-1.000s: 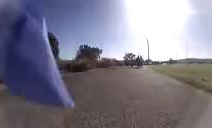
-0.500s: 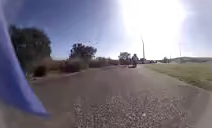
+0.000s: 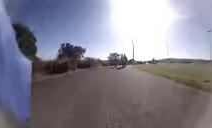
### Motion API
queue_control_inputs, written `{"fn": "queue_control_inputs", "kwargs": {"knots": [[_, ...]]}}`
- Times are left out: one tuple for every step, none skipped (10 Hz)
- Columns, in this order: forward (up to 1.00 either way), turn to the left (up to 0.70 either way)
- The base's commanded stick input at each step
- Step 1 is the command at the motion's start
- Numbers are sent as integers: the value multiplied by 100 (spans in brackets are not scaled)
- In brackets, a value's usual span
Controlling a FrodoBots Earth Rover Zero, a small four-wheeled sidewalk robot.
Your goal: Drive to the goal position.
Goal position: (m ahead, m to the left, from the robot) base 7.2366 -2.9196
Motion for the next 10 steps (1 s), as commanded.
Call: {"fn": "queue_control_inputs", "kwargs": {"knots": [[100, 0], [100, 0], [100, 0], [100, 0], [100, 0], [100, 0], [100, 0], [100, 0], [100, 0], [100, 0]]}}
